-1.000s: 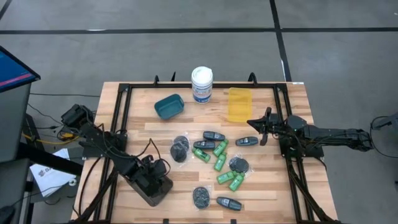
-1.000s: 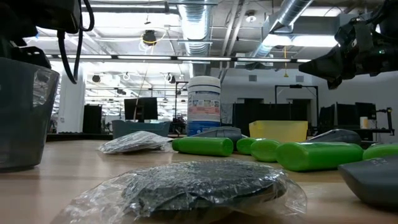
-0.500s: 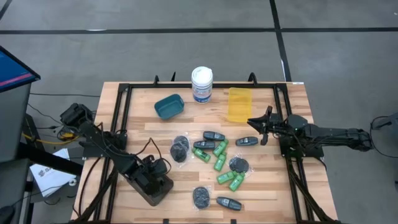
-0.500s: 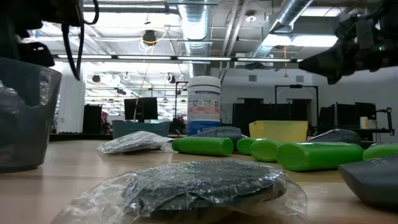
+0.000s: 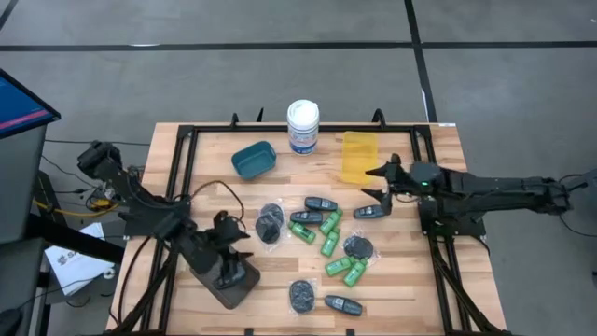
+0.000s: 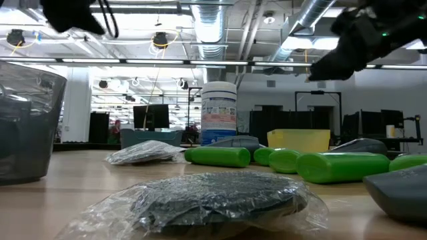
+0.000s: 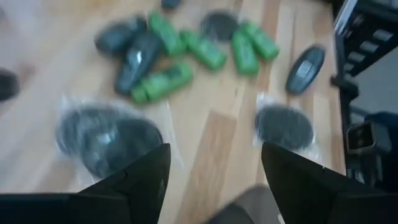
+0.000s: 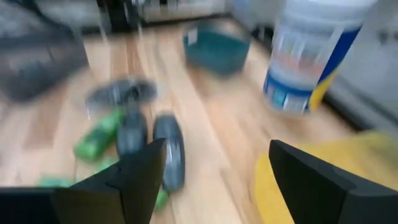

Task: Pick & Place Travel size toiletries
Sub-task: Put the black deodorant into the black bin

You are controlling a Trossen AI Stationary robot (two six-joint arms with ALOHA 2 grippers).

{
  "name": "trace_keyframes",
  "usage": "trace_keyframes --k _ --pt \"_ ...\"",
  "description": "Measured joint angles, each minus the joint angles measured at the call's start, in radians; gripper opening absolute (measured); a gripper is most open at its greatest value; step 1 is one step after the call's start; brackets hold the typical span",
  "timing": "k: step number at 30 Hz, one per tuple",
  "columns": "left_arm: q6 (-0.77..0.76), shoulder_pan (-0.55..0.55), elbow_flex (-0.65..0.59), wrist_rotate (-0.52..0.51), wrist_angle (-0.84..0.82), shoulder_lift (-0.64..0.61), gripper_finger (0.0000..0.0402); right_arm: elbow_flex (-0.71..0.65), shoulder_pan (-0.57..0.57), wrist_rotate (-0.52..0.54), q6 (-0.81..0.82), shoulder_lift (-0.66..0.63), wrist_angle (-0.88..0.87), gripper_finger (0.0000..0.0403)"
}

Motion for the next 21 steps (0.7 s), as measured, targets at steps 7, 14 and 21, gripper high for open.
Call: trace_keyframes --k 7,14,21 --pt "0.173 0.0 0.0 -0.042 0.009 -0.101 0.0246 0.227 0.073 0.002 0.028 0.258 -0.378 0.0278" --pt "0.231 0.0 0.0 -0.04 0.01 -0.109 0.0246 0.277 0.201 0.003 0.027 0.487 -0.529 0.0279" --pt "0.255 0.0 0.0 -0.038 0.014 -0.109 0.0246 0.277 0.248 0.019 0.004 0.702 -0.527 0.0279"
